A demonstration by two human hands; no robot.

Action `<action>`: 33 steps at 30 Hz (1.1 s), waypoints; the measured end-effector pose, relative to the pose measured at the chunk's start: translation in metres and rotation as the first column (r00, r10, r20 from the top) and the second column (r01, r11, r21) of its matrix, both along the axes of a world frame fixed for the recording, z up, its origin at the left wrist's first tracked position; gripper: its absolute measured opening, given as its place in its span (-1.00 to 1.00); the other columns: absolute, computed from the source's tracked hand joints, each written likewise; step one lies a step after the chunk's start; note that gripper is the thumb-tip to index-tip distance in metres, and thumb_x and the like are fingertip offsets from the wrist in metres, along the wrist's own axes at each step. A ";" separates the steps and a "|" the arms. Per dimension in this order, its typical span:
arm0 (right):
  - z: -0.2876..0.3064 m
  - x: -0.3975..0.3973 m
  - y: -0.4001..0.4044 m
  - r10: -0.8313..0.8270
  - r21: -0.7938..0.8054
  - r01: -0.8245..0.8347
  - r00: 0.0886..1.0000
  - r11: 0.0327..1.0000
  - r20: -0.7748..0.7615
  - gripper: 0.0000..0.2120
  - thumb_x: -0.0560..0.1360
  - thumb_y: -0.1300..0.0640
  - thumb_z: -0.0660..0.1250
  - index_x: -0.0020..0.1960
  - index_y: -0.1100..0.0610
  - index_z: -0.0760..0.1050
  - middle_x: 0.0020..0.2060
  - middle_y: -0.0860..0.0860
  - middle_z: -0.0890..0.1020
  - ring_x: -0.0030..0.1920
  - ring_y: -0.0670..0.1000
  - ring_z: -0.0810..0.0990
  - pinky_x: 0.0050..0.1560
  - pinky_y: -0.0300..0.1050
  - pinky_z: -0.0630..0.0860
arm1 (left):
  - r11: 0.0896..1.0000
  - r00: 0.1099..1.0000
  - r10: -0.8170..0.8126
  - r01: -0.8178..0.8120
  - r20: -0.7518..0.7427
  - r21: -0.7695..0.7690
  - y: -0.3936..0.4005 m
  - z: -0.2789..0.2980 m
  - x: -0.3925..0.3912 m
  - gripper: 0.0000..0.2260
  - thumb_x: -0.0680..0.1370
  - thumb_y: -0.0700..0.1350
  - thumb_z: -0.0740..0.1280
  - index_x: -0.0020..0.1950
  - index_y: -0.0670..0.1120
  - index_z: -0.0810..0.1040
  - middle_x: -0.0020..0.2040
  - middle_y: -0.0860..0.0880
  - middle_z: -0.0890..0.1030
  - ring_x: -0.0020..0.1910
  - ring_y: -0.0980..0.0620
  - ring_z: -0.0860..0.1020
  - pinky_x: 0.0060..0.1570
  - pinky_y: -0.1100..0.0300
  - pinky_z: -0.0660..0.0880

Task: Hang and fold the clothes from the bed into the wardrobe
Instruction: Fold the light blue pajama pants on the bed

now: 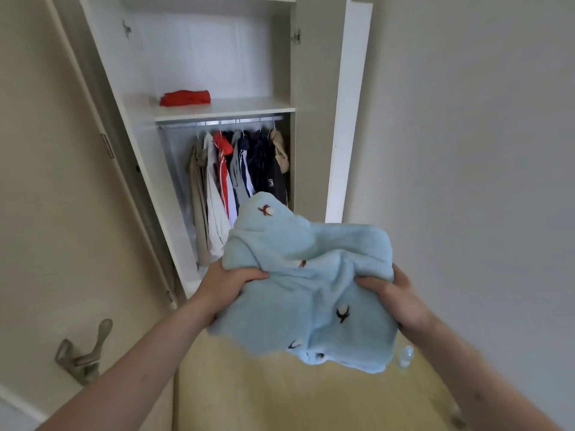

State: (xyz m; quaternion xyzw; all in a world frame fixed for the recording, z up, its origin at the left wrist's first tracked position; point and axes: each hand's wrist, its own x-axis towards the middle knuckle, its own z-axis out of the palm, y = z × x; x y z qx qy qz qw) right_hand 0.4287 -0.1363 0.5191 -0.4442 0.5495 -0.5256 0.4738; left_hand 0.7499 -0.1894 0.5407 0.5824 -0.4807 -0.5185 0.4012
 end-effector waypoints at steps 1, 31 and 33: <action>0.003 0.000 -0.022 0.024 -0.006 -0.024 1.000 1.000 -0.005 -0.68 0.44 0.19 0.52 0.17 0.05 0.61 0.02 0.06 0.75 0.03 0.11 0.75 -0.04 0.08 0.69 | 1.000 1.000 0.010 -0.010 0.011 -0.012 -0.018 0.004 0.000 -0.45 0.11 0.11 0.63 0.07 0.06 0.66 -0.12 0.13 0.74 -0.17 0.05 0.72 -0.14 0.08 0.61; 0.133 0.072 -0.626 0.164 -0.197 -0.171 0.985 0.965 -0.054 -0.67 0.43 0.18 0.55 0.16 -0.05 0.63 -0.02 -0.11 0.76 -0.03 -0.07 0.74 -0.05 -0.08 0.65 | 0.940 0.973 0.231 -0.218 0.018 -0.262 -0.549 0.132 0.083 -0.56 0.23 0.01 0.65 0.07 0.00 0.68 -0.09 0.03 0.75 -0.16 0.01 0.73 -0.18 0.08 0.63; 0.140 0.083 -0.662 0.152 -0.199 -0.162 0.986 0.967 -0.067 -0.63 0.43 0.18 0.54 0.21 -0.01 0.62 0.01 -0.08 0.75 -0.01 -0.04 0.74 0.02 -0.01 0.66 | 0.942 0.977 0.214 -0.202 0.017 -0.266 -0.588 0.139 0.093 -0.56 0.24 0.01 0.65 0.08 0.02 0.68 -0.10 0.05 0.75 -0.17 0.04 0.73 -0.25 0.12 0.63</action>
